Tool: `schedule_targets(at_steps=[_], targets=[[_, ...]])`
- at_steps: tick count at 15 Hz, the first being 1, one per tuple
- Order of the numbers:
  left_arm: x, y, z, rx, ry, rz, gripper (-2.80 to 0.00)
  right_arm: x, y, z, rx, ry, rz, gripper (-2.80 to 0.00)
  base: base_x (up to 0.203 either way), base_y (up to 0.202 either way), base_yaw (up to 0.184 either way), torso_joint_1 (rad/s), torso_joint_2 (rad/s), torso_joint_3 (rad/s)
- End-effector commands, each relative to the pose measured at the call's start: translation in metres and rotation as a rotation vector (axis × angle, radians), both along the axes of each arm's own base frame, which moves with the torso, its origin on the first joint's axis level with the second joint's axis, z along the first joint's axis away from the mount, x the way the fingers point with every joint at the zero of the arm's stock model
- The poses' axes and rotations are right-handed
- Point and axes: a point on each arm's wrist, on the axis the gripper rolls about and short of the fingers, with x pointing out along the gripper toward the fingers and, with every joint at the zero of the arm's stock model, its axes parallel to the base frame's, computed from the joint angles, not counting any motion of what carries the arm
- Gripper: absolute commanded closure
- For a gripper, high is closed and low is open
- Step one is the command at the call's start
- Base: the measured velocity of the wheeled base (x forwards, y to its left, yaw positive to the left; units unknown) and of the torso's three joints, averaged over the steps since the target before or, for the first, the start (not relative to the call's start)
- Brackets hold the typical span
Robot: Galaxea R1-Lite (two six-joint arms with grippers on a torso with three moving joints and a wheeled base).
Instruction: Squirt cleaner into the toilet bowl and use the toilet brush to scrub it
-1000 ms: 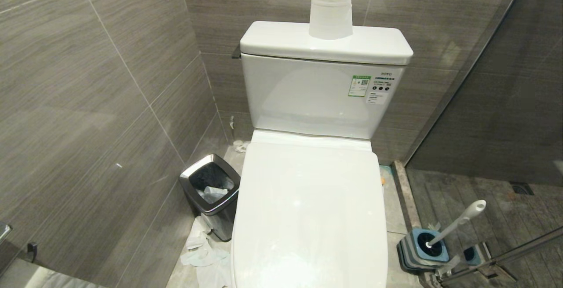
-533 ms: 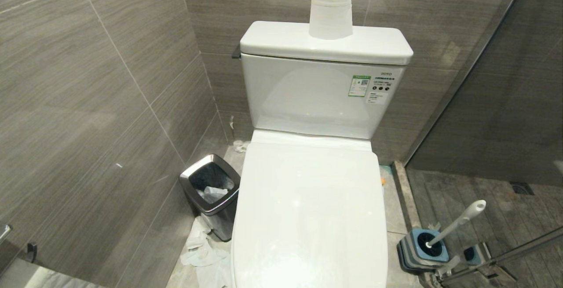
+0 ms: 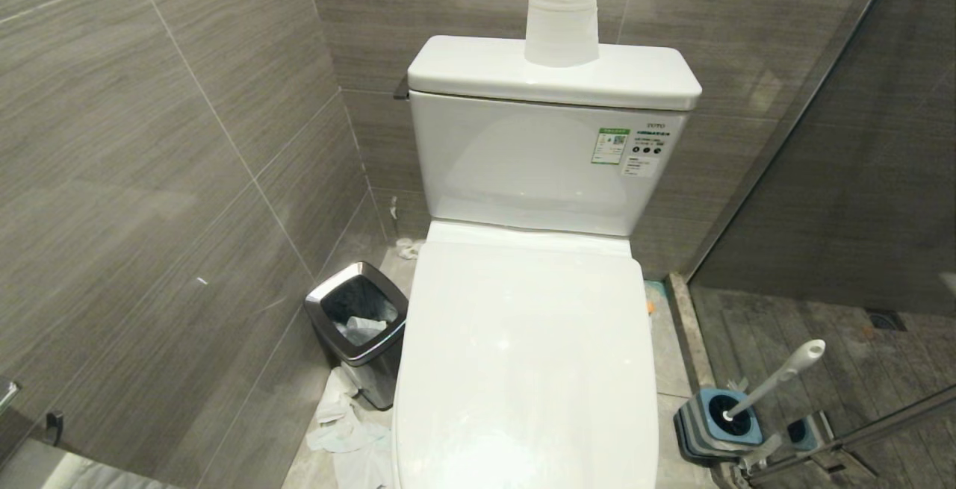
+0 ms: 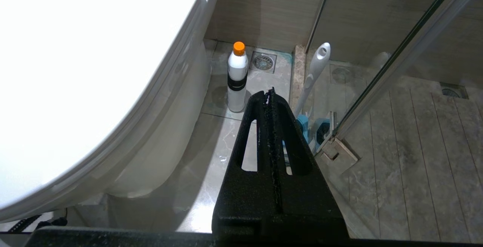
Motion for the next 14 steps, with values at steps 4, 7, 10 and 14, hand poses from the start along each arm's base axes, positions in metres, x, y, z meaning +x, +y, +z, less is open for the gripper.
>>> schedule_targets(at_steps=[4, 7, 10, 14], targets=[[0.0002, 0.0000, -0.0004, 0.000, 0.003, 0.000, 0.00, 0.0000, 0.0000, 0.0000, -0.001, 0.001, -0.001, 0.00, 0.000, 0.000, 0.000, 0.000, 0.00, 0.000], [0.0002, 0.0000, -0.0004, 0.000, 0.003, 0.000, 0.00, 0.0000, 0.0000, 0.0000, 0.000, 0.001, 0.000, 0.00, 0.000, 0.000, 0.000, 0.000, 0.00, 0.000], [0.0002, 0.0000, -0.0004, 0.000, 0.003, 0.000, 0.00, 0.0000, 0.0000, 0.0000, -0.001, 0.001, -0.001, 0.00, 0.000, 0.000, 0.000, 0.000, 0.00, 0.000], [0.0002, 0.0000, -0.0003, 0.000, 0.002, 0.000, 0.00, 0.0000, 0.0000, 0.0000, -0.001, 0.001, -0.001, 0.00, 0.000, 0.000, 0.000, 0.000, 0.00, 0.000]])
